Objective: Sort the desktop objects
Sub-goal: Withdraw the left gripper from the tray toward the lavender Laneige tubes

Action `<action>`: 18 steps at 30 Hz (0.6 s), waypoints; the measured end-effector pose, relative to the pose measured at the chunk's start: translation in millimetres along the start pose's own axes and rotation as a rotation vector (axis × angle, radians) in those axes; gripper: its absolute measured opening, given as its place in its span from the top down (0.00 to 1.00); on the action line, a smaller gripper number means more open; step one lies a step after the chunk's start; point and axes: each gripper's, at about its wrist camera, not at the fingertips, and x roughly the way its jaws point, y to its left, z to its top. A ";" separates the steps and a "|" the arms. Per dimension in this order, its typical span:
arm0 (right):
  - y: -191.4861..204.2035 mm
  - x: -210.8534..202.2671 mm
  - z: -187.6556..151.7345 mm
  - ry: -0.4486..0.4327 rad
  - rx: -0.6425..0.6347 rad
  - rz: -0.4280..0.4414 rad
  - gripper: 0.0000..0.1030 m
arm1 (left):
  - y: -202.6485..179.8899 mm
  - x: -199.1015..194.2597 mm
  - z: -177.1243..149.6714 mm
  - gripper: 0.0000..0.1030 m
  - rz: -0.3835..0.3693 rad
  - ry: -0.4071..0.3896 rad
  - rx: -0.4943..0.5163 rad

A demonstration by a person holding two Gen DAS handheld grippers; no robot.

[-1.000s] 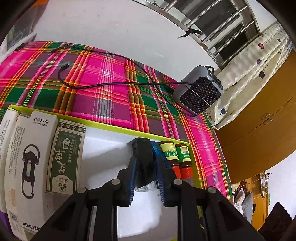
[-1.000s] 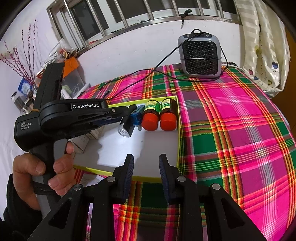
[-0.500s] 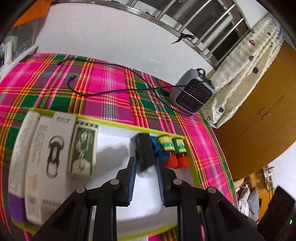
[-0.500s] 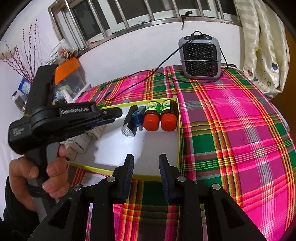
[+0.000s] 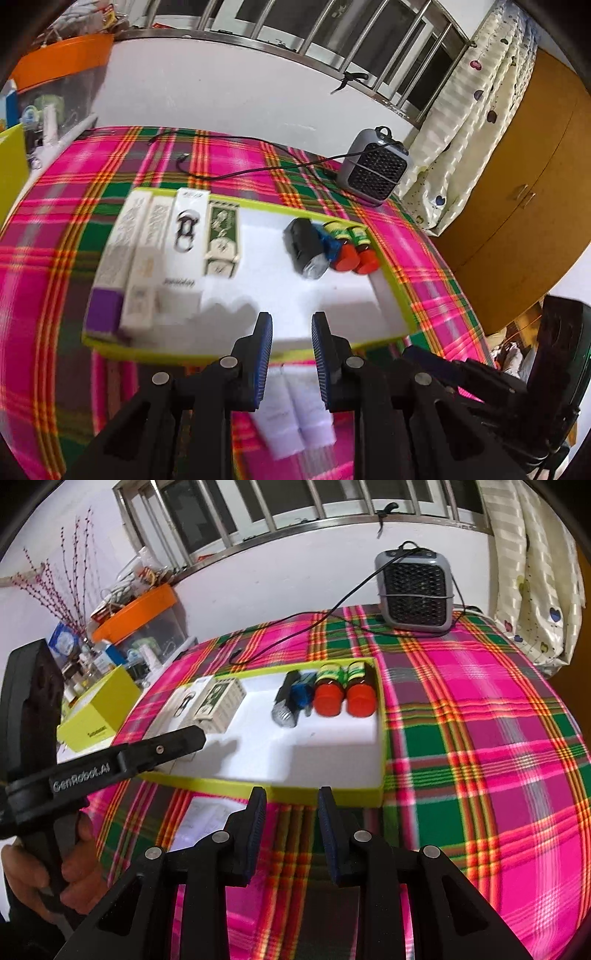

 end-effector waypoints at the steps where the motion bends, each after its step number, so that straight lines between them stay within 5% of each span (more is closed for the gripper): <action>1: 2.9 0.8 -2.2 0.006 -0.005 0.007 0.71 | 1.4 -3.0 -4.2 0.79 0.010 -0.003 0.003; 18: 40.8 14.3 -25.1 0.065 -0.051 0.064 0.70 | 19.5 -16.1 -47.5 0.79 0.059 0.028 -0.020</action>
